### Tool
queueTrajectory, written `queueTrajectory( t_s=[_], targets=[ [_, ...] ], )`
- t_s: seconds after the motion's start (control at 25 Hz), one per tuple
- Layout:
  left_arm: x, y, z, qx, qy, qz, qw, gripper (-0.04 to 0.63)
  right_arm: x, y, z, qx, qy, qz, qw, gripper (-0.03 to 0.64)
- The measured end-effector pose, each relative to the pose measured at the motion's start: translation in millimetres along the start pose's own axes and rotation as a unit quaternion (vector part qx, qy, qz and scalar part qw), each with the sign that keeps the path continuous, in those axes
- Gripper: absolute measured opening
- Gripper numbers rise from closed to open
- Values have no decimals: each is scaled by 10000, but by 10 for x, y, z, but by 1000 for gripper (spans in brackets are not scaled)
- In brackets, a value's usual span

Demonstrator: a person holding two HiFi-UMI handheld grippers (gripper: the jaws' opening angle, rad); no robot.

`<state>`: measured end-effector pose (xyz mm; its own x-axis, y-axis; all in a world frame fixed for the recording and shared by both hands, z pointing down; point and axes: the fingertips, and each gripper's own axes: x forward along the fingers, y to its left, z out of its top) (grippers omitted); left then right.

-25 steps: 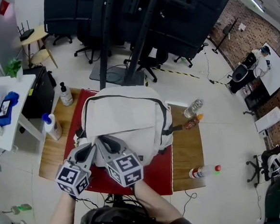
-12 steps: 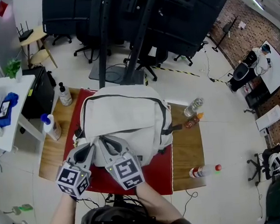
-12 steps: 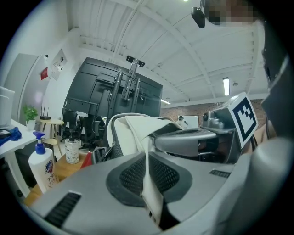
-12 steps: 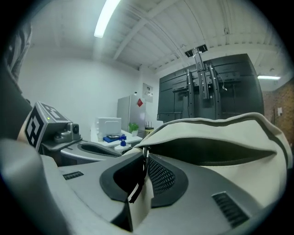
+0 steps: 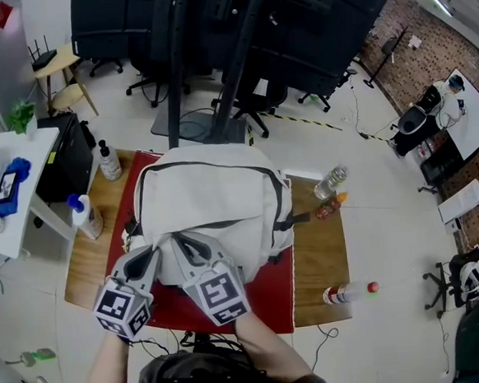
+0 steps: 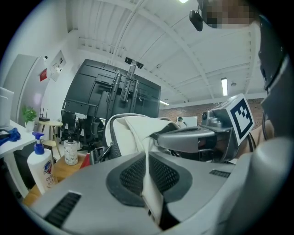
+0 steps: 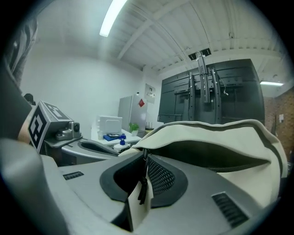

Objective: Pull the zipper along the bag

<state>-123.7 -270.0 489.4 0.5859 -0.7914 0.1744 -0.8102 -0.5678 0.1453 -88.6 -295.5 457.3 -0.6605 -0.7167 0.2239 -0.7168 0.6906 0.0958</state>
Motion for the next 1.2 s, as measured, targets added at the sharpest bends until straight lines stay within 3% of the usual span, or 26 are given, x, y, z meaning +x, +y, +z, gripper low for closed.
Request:
queueTrajectory(
  t_s=[0.2, 0.4, 0.6, 0.76, 1.2],
  targets=[
    [27, -1, -8, 38, -16, -31, 10000, 46, -78, -147, -72, 674, -38, 83, 9977, 21],
    [42, -32, 12, 47, -42, -75, 10000, 46, -122, -147, 0, 465, -46, 95, 9989, 20],
    [2, -41, 9, 9, -59, -74, 10000, 44, -126, -120, -47, 1427, -218, 594, 9877, 20],
    [-51, -13, -16, -98, -65, -44, 9999, 46, -108, -42, -50, 1150, -136, 787, 9902, 19],
    [-41, -67, 31, -50, -113, -211, 9997, 46, -293, -374, -88, 875, -115, 308, 9956, 20]
  ],
)
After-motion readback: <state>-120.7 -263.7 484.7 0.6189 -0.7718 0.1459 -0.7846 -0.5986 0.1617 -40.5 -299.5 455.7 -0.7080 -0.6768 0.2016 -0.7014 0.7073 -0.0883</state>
